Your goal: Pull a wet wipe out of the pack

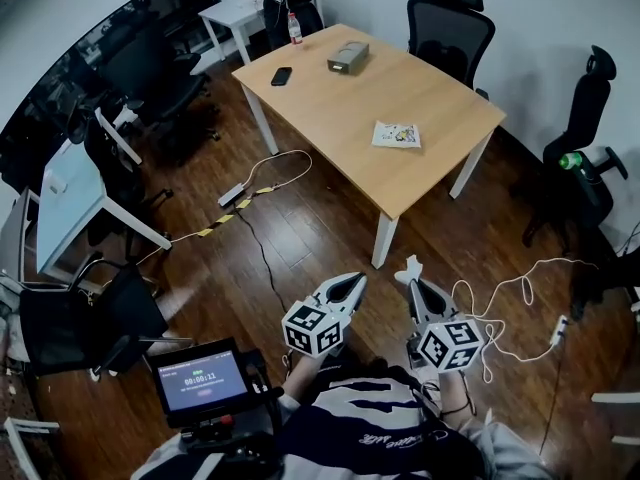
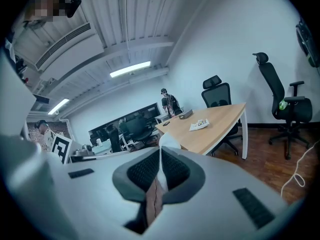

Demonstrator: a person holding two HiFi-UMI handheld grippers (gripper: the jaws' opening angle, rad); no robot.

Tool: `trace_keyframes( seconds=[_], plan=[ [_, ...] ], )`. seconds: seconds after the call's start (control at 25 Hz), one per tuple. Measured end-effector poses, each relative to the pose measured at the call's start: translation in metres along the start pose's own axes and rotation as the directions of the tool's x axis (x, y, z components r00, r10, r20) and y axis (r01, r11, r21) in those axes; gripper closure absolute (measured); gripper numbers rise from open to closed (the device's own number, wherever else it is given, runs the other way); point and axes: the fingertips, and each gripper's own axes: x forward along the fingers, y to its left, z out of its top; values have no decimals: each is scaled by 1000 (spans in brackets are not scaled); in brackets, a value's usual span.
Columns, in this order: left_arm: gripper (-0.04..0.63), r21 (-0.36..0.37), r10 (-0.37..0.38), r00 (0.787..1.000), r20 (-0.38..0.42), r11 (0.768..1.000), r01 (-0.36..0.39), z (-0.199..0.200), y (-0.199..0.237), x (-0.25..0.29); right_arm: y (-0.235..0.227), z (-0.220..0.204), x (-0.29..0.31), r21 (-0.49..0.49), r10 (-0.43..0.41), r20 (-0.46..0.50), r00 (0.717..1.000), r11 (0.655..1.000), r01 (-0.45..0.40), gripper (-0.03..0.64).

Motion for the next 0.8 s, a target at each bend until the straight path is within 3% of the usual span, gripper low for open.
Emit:
trace_keyframes(
  seconds=[0.8],
  plan=[
    [592, 31, -13, 998, -57, 999, 15, -13, -36, 7, -8, -1, -20, -5, 28, 7, 1000, 1000, -28, 620]
  ],
)
